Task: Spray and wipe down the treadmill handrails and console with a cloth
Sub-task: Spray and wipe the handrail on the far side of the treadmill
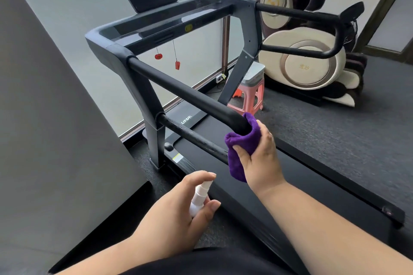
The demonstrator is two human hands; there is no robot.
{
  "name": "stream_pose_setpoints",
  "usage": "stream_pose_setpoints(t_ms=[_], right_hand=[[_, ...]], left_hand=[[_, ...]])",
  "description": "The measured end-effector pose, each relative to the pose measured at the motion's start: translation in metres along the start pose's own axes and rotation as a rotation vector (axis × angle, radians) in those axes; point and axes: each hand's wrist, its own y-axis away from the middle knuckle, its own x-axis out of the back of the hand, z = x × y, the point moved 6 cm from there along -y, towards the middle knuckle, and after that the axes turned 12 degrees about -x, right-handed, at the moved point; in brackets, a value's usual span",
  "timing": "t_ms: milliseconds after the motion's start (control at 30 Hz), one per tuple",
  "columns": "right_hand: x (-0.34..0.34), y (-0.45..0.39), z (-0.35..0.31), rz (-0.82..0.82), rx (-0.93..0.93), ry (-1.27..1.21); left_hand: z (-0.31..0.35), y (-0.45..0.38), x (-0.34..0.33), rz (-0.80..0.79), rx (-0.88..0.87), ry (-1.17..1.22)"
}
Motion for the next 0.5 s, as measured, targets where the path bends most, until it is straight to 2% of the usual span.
stream_pose_setpoints(t_ms=[167,267,500], right_hand=[[-0.011,0.031,0.056,-0.124,-0.333,-0.036],[-0.013,0.058,0.072,-0.068,-0.497,-0.115],[-0.032,0.085,0.046,0.051,-0.623,-0.290]], left_hand=[[-0.010,-0.007,0.000,-0.042,-0.011,0.010],[-0.026,-0.017,0.001,-0.063,0.016,0.042],[-0.091,-0.053,-0.002,-0.162,0.119,0.200]])
